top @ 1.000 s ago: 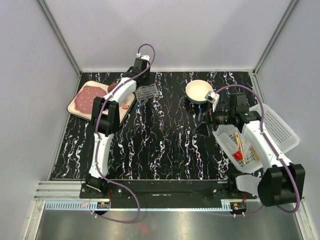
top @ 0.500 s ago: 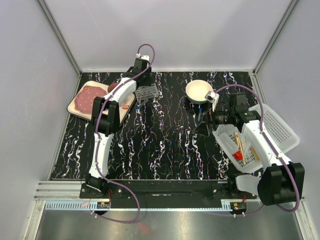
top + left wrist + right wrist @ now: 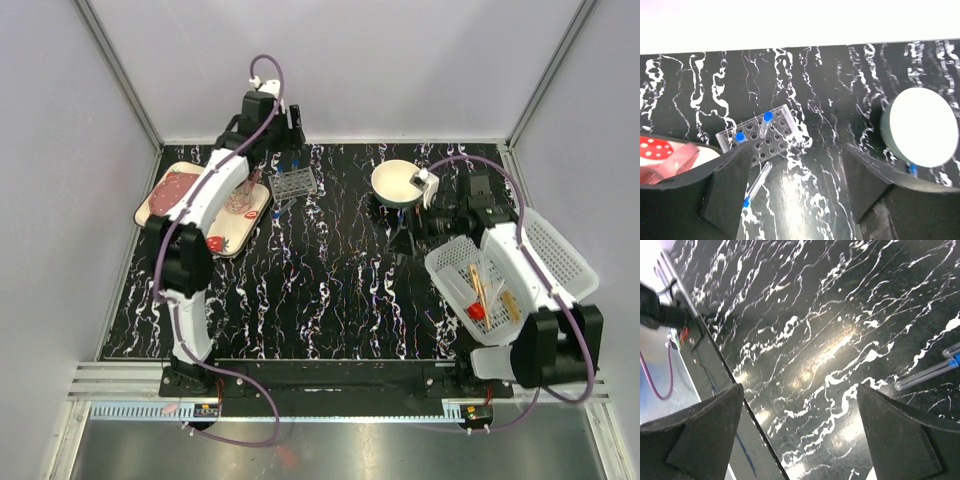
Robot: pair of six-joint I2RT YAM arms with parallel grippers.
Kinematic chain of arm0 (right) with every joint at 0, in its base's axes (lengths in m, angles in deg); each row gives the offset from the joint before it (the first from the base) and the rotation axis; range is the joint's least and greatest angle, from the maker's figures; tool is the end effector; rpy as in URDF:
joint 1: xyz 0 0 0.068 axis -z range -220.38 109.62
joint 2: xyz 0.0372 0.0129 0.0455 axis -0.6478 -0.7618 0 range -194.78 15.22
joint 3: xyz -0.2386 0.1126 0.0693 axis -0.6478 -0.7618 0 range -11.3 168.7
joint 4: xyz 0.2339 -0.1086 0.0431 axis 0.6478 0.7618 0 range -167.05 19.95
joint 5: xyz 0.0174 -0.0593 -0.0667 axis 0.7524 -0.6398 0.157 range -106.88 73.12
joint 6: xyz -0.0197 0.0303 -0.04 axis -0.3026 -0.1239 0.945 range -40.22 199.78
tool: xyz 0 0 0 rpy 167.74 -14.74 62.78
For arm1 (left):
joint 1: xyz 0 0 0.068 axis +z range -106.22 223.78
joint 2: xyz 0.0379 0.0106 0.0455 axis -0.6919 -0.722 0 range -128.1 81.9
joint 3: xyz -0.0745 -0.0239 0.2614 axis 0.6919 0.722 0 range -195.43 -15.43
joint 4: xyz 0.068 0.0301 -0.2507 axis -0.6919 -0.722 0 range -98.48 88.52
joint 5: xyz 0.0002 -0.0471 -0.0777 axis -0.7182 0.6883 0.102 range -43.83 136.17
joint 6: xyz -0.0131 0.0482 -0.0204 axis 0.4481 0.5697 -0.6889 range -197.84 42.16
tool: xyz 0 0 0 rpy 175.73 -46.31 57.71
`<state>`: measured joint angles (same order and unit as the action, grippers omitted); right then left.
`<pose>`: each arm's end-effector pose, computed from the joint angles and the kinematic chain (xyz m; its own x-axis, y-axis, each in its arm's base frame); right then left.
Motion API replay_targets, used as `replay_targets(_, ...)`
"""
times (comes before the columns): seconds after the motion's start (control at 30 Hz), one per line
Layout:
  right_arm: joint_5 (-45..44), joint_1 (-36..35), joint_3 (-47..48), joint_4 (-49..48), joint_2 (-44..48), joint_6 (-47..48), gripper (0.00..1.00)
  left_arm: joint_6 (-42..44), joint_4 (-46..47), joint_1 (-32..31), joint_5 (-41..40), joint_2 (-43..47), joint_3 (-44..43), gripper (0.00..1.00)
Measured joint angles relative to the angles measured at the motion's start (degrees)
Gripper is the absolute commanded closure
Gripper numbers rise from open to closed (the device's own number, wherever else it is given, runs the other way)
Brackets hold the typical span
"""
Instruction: Organize the chemistry lab equipment
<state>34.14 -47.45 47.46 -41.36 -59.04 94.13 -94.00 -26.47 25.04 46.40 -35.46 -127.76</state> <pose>0.2556 0.0596 0.2848 -0.6101 -0.2328 -0.7574 -0.7351 0.5229 0.4315 0.4598 -0.1561 0.3315 -0.5456 -0.1088 -0.8310 0.1799 0.9532 -0.2429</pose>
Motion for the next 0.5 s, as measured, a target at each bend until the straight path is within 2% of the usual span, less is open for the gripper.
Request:
replay_targets(0.13,-2.7,0.0,7.5,4.6,-8.1,-1.1,0.0,-1.6,1.6,0.0,0.9,13.2,8.9,0.02)
replay_targets(0.33,-11.3,-0.9,12.5,10.3,-15.6,-1.3,0.0,-5.9,5.9,3.0,1.5,36.5,31.2,0.01)
replay_targets(0.5,-19.8,-2.9,14.0,10.7,-20.8,-1.4,0.07,-11.4,6.9,12.8,6.3,51.3,48.8,0.01)
